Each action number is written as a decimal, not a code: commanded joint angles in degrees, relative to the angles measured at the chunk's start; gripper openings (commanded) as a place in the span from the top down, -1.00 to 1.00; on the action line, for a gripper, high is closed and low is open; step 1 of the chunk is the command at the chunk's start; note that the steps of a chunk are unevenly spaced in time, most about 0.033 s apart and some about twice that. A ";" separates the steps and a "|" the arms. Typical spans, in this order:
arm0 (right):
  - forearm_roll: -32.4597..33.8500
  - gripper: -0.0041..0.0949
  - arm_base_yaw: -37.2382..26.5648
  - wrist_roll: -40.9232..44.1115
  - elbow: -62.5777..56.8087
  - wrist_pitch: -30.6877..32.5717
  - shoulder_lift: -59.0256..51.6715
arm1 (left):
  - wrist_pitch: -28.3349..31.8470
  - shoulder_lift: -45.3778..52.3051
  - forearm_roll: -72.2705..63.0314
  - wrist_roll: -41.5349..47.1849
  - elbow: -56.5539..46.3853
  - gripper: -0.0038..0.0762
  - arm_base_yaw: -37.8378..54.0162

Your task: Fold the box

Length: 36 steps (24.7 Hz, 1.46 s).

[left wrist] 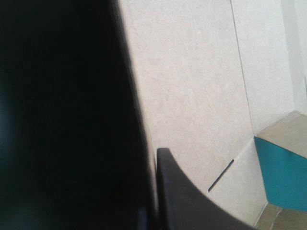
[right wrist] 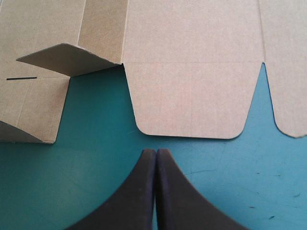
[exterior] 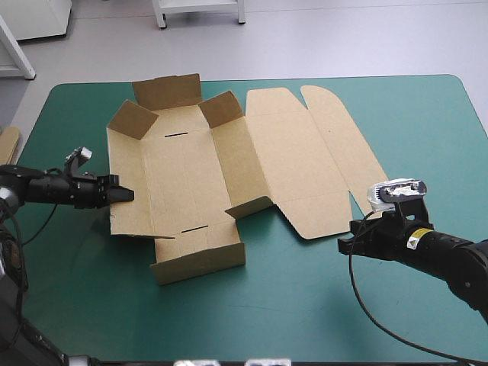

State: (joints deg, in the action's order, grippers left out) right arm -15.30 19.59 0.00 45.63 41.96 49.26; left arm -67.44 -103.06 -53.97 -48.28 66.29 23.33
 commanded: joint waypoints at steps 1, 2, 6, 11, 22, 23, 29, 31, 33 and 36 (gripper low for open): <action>-0.47 0.96 -0.25 -0.80 1.84 -2.77 -0.31 | -5.40 3.15 4.97 4.06 8.07 0.93 -6.47; -0.44 0.96 -0.25 -0.80 1.84 -2.77 -0.31 | -5.08 3.15 9.57 6.41 13.24 0.93 -10.68; -0.22 0.96 -0.25 -1.72 1.84 -2.66 -0.31 | -2.35 3.15 24.52 10.52 28.03 0.93 -23.89; -0.22 0.96 -0.25 -2.27 1.84 -2.67 -0.31 | -2.97 3.15 47.65 11.10 41.90 0.92 -34.36; -0.22 0.96 -0.25 -2.37 1.84 -2.88 2.57 | -3.84 3.03 62.47 9.87 42.37 0.93 -37.98; -0.22 0.96 -0.25 -2.50 1.84 -2.91 2.93 | -3.56 3.03 62.47 9.87 42.37 0.93 -38.89; -0.22 0.96 -0.25 -3.14 1.84 -3.17 4.04 | -2.15 3.03 62.83 10.16 42.37 0.93 -45.02; -0.22 0.96 -0.25 -3.43 1.84 -3.17 4.17 | -1.87 3.14 63.26 10.05 42.11 0.93 -46.83; -0.04 0.96 -0.25 -3.54 1.84 -3.17 4.17 | -1.63 3.14 64.11 9.62 41.49 0.93 -47.66; 0.24 0.96 -0.25 -3.54 2.05 -3.17 4.17 | -1.37 3.14 66.94 9.50 39.78 0.93 -47.65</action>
State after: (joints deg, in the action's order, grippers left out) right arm -15.08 19.59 -2.89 45.69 41.89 53.88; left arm -70.28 -103.01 10.24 -38.64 106.08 -24.03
